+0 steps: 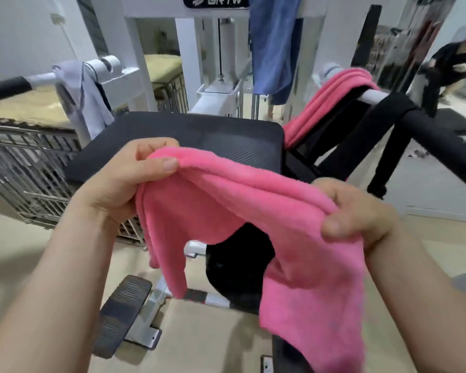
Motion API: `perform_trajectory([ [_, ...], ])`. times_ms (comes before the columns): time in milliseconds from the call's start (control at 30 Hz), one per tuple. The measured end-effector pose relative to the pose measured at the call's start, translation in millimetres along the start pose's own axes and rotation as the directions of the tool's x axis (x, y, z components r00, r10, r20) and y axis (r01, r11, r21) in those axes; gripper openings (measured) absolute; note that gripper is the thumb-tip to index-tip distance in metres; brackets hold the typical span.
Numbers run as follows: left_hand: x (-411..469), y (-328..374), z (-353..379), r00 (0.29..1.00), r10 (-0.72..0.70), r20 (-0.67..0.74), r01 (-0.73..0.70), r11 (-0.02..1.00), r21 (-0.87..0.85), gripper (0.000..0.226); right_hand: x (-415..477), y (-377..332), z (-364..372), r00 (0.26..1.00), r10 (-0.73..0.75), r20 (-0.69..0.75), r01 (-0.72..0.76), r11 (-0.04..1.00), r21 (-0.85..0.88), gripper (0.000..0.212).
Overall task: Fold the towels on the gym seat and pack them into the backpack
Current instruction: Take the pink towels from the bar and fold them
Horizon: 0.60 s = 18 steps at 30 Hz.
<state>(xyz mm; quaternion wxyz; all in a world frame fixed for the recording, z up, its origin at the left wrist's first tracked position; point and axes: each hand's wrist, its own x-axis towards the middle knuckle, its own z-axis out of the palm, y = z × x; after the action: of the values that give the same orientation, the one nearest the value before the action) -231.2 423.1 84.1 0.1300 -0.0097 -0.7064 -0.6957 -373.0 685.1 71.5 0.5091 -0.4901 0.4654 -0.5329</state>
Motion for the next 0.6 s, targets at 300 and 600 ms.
perform_trajectory([
  [300,4.5,21.5,-155.9,0.942,-0.314,-0.116,0.333,0.838,0.433,0.046,121.7,-36.2,-21.6,0.728,0.029,-0.685,-0.06,0.998,-0.021,0.017],
  [600,75.3,-17.6,-251.7,0.827,0.214,-0.521,0.327,0.57,0.754,0.014,169.5,-43.3,-87.3,0.539,0.04,-0.841,-0.703,0.572,-0.423,0.048],
])
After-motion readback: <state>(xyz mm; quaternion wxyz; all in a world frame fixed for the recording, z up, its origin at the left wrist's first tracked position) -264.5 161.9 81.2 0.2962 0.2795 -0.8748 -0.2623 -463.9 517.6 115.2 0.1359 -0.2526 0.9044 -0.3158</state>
